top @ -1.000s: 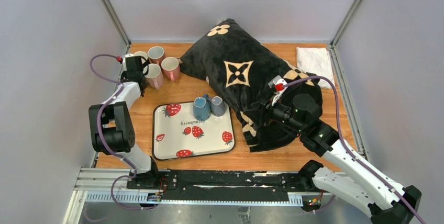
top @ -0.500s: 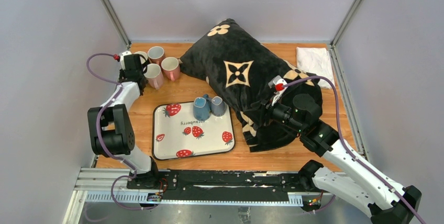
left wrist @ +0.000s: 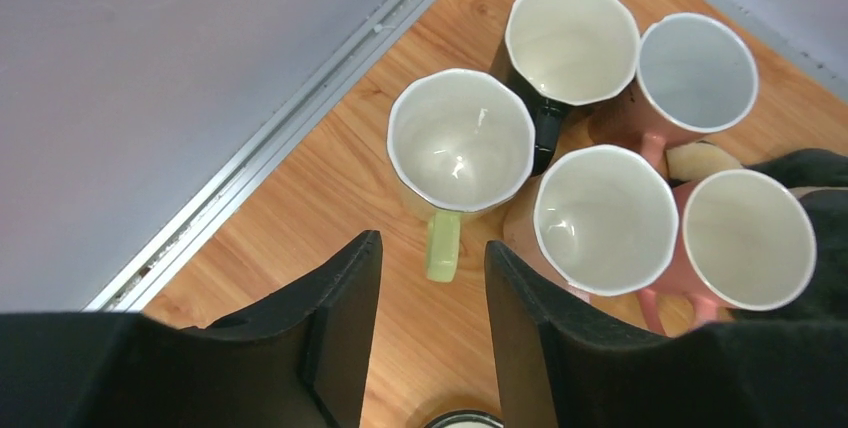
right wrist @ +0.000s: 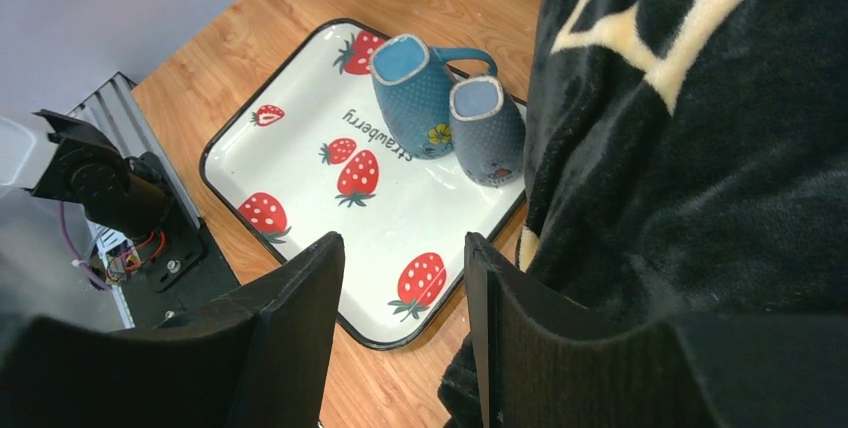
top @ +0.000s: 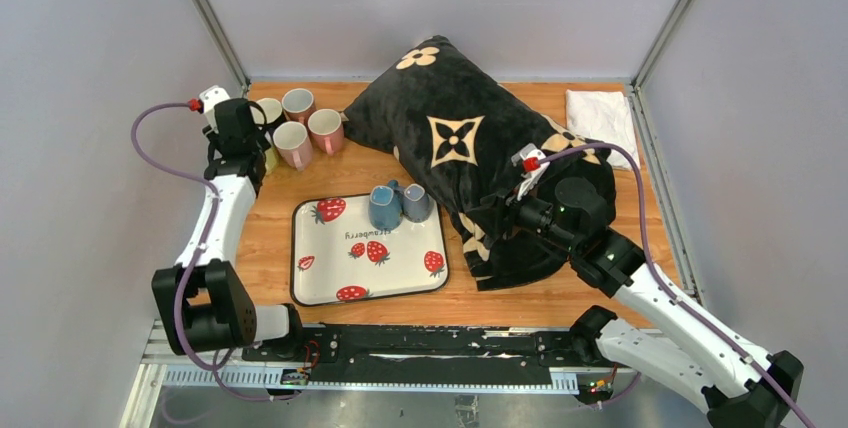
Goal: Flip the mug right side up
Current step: Place the cup at the corner of the board, then turn over the cup on the tray.
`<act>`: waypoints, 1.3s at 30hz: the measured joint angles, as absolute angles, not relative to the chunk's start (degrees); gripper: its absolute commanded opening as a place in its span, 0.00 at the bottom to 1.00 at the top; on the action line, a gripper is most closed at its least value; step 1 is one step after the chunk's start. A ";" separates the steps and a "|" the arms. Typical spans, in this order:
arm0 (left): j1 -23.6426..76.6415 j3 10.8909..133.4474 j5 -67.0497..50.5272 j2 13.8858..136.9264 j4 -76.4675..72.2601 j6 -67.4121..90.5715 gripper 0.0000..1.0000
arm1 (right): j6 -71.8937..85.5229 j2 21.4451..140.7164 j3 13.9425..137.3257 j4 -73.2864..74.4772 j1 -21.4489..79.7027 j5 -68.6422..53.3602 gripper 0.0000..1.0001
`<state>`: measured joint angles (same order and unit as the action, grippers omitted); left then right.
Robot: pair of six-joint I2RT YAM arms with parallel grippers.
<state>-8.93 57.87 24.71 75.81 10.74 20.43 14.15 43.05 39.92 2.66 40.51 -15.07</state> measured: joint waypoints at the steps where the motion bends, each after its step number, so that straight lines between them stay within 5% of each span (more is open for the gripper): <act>1: -8.93 57.78 24.51 74.74 11.16 20.38 0.51 | 14.24 43.35 40.01 2.85 40.51 -14.74 0.52; 22: -7.99 56.60 2.35 61.63 19.55 18.94 0.52 | 22.11 60.07 50.61 7.79 41.04 -10.17 0.51; 39: -2.11 47.46 0.34 55.83 22.02 18.65 0.51 | 27.97 100.60 91.66 22.94 45.36 -4.86 0.52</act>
<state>-2.11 47.46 0.34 55.83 22.02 18.65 27.97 100.60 91.66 22.94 45.36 -4.86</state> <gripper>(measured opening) 0.512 0.517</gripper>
